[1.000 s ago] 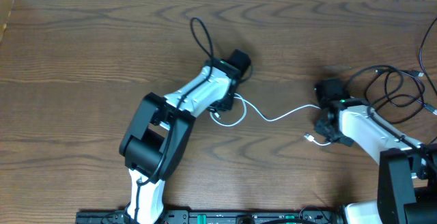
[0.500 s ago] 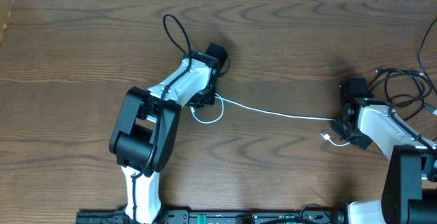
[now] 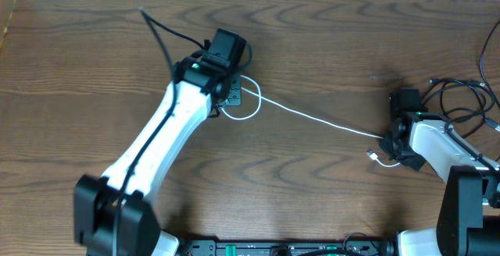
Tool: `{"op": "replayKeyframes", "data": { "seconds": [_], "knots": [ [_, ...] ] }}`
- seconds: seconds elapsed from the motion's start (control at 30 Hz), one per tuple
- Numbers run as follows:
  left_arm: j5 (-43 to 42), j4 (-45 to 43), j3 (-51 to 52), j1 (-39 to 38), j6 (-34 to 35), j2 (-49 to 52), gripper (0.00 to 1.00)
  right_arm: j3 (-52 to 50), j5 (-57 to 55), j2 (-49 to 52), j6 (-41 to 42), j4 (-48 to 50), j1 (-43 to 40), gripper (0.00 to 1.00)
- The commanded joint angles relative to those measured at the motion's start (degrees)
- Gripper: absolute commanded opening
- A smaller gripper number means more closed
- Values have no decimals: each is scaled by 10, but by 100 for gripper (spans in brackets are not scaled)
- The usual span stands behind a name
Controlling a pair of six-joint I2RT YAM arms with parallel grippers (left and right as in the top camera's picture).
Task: Untangle cables
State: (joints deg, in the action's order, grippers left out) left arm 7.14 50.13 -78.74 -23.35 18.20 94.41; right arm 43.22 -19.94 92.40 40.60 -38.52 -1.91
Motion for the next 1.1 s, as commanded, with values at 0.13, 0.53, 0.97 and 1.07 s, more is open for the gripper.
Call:
{"op": "replayKeyframes", "data": {
  "seconds": [0.13, 0.53, 0.97, 1.07],
  "knots": [
    [-59, 22, -2, 3, -18, -63, 8, -14, 25, 15, 11, 0, -6, 1],
    [-408, 43, -2, 35, -208, -106, 8, -14, 26, 15, 11, 4, -6, 1],
    [-518, 47, -2, 54, -266, -106, 13, -14, 36, 15, 11, 4, -6, 1],
    [-541, 47, -2, 73, -266, -106, 13, -14, 36, 15, 11, 4, -6, 1]
  ]
}}
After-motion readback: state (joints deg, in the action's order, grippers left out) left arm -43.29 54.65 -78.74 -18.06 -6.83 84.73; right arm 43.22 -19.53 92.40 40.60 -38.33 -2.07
